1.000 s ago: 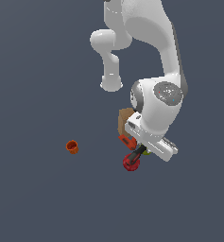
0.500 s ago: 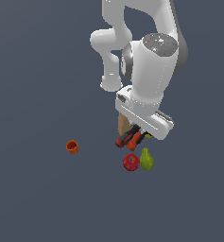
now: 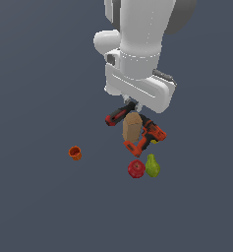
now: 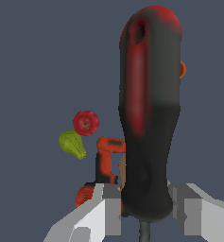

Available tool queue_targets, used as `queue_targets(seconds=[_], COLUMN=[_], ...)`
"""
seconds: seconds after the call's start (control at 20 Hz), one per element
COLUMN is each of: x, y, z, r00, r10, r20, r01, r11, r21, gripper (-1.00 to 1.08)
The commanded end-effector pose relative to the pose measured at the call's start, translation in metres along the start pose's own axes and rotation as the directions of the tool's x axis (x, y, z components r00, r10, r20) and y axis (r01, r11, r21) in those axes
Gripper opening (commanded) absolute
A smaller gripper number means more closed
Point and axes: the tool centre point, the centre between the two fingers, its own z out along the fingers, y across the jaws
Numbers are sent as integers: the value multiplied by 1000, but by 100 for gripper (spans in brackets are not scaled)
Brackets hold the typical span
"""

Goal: Pick up a designated object from a clutter of objects.

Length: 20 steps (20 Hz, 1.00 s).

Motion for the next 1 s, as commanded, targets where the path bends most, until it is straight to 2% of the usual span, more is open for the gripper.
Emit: queue_targets(seconds=[0.0,0.5,0.95], x=[2,8,11], y=[13,44,51], z=[-25,-95,-113], r00=[1000,1000,1000], r10=[0,-1,-2], r20=[0,-1,-1], r01=[0,1,2], r11=[1000,1000,1000], r21=[-1,-2,-2], gripper=[-100,-100,-100])
